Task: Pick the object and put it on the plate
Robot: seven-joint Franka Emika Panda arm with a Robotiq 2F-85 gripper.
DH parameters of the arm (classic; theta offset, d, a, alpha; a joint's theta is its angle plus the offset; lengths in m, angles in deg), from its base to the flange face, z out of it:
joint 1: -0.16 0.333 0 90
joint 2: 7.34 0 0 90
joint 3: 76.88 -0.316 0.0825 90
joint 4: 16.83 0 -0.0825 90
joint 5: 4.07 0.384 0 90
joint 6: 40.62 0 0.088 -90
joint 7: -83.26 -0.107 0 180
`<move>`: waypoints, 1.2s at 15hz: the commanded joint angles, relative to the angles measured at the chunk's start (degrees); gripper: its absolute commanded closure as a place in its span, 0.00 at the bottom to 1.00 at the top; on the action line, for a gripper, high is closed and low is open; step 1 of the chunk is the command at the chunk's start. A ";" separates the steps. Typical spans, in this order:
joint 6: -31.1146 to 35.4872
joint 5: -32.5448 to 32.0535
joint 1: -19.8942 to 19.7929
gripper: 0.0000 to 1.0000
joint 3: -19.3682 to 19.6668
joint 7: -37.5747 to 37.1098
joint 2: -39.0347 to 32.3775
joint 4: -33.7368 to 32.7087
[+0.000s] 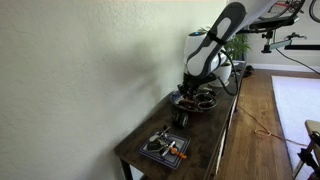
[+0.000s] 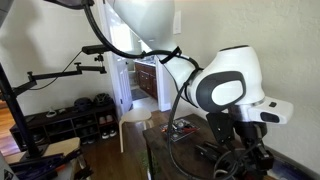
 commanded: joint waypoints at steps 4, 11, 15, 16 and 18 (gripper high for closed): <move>-0.59 1.55 -1.26 0.80 -0.31 0.05 -4.32 -4.99; -0.81 1.47 -0.62 0.10 -0.11 0.07 -4.14 -4.95; -2.12 2.10 -0.44 0.00 -1.93 1.15 -0.10 -1.34; -2.74 2.02 0.01 0.00 -1.88 0.82 0.43 -0.98; -4.77 2.01 0.45 0.00 -2.81 1.35 3.39 1.08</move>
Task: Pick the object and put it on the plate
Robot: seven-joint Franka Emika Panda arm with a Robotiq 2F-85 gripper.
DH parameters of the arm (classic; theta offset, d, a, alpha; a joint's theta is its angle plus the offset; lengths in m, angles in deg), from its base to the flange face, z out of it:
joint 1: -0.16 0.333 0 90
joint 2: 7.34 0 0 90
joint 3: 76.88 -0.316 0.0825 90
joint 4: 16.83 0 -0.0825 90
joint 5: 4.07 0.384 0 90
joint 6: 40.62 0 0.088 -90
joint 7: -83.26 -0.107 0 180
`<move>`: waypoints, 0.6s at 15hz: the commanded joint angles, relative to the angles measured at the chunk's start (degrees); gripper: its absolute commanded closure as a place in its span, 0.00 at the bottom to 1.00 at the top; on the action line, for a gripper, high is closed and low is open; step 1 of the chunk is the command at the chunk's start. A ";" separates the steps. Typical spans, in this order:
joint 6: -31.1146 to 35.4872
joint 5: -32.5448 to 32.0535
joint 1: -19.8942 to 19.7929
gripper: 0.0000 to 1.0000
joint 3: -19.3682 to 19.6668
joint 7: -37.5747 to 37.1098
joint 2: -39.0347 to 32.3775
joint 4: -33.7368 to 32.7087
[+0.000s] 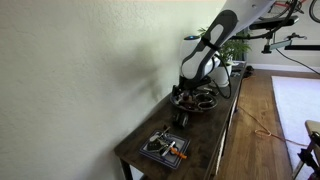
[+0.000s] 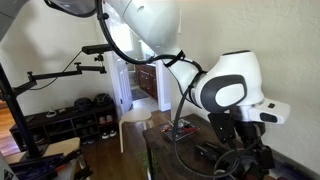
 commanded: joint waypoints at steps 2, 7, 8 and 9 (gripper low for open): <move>-6.07 0.44 1.10 0.00 -1.81 1.13 9.61 7.16; -16.33 -0.81 1.98 0.00 -3.16 2.16 17.57 9.76; -18.85 -0.66 1.90 0.00 -3.67 2.49 18.66 9.75; -20.88 -0.82 2.03 0.00 -4.01 2.29 19.63 9.82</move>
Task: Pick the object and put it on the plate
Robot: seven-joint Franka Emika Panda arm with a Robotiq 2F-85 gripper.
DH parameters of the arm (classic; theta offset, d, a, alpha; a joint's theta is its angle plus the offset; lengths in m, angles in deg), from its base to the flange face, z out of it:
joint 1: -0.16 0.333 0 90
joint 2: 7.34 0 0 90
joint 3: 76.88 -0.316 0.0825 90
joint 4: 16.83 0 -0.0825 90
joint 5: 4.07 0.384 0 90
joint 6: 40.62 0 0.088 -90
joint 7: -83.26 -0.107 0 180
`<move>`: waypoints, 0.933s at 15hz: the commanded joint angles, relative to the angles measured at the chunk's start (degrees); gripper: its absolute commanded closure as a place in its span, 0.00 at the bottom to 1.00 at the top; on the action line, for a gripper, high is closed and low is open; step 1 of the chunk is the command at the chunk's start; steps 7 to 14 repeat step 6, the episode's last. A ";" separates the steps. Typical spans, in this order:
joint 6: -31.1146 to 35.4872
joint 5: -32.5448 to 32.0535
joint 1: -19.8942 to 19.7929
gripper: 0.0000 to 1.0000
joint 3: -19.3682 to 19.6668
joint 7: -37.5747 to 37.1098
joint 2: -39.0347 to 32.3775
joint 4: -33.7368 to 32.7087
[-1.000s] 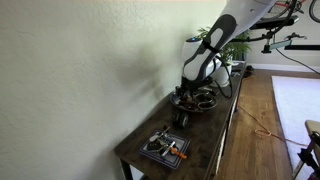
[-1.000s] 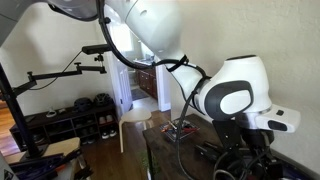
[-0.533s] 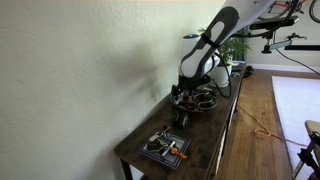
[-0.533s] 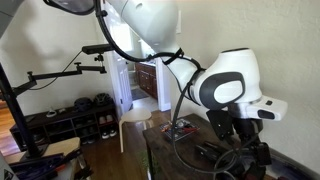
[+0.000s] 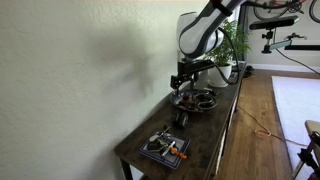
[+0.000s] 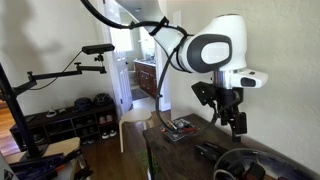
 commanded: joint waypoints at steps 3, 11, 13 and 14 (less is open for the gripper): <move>-9.19 -0.43 -0.17 0.00 -2.81 0.66 8.20 4.06; -8.28 -0.39 -0.67 0.00 -3.19 -0.04 5.54 1.21; -8.28 -0.39 -0.67 0.00 -3.19 -0.04 5.54 1.21; -8.28 -0.39 -0.67 0.00 -3.19 -0.04 5.54 1.21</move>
